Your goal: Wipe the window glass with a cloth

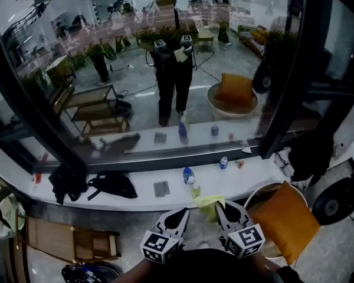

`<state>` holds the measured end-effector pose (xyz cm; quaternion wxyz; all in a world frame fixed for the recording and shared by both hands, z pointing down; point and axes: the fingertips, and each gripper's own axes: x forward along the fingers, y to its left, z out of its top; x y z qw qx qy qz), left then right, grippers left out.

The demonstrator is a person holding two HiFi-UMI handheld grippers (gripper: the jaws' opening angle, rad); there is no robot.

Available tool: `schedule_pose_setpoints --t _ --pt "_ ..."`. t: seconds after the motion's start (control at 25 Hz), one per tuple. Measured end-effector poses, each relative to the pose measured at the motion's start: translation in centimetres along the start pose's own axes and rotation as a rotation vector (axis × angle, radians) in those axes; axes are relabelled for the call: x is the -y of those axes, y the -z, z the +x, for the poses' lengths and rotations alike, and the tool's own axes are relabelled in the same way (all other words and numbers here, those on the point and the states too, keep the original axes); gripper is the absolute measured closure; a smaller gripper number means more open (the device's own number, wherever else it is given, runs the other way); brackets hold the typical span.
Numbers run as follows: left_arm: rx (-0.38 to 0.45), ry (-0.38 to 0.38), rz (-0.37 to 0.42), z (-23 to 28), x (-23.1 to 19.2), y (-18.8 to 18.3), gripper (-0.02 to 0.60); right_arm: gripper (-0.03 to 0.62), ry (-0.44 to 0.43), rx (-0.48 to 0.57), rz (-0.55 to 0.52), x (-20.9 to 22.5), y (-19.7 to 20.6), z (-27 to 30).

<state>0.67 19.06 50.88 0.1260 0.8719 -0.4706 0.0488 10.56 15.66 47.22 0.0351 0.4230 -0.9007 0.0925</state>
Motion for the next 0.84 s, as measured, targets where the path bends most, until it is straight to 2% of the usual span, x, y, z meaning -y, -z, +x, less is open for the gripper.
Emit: schedule_pose_setpoints --t 0.84 --pt "-0.037 0.022 0.018 2.0 0.8 0.1 0.577 0.556 0.009 -0.011 0.044 2.2 0.5 -0.1"
